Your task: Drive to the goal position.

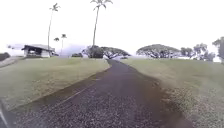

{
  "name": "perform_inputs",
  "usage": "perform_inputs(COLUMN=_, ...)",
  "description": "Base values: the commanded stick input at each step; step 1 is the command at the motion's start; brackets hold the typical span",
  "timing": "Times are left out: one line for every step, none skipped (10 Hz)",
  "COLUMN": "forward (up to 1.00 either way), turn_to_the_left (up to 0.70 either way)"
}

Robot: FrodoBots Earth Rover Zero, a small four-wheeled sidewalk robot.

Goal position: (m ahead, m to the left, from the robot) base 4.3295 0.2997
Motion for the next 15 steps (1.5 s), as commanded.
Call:
perform_inputs(forward=0.7, turn_to_the_left=0.0)
perform_inputs(forward=0.7, turn_to_the_left=0.0)
perform_inputs(forward=0.7, turn_to_the_left=0.0)
perform_inputs(forward=0.7, turn_to_the_left=0.0)
perform_inputs(forward=0.7, turn_to_the_left=0.0)
perform_inputs(forward=0.7, turn_to_the_left=-0.04)
perform_inputs(forward=0.7, turn_to_the_left=-0.28)
perform_inputs(forward=0.7, turn_to_the_left=-0.35)
perform_inputs(forward=0.7, turn_to_the_left=-0.35)
perform_inputs(forward=0.7, turn_to_the_left=-0.02)
perform_inputs(forward=0.7, turn_to_the_left=0.0)
perform_inputs(forward=0.7, turn_to_the_left=0.0)
perform_inputs(forward=0.7, turn_to_the_left=0.0)
perform_inputs(forward=0.7, turn_to_the_left=0.0)
perform_inputs(forward=0.7, turn_to_the_left=0.0)
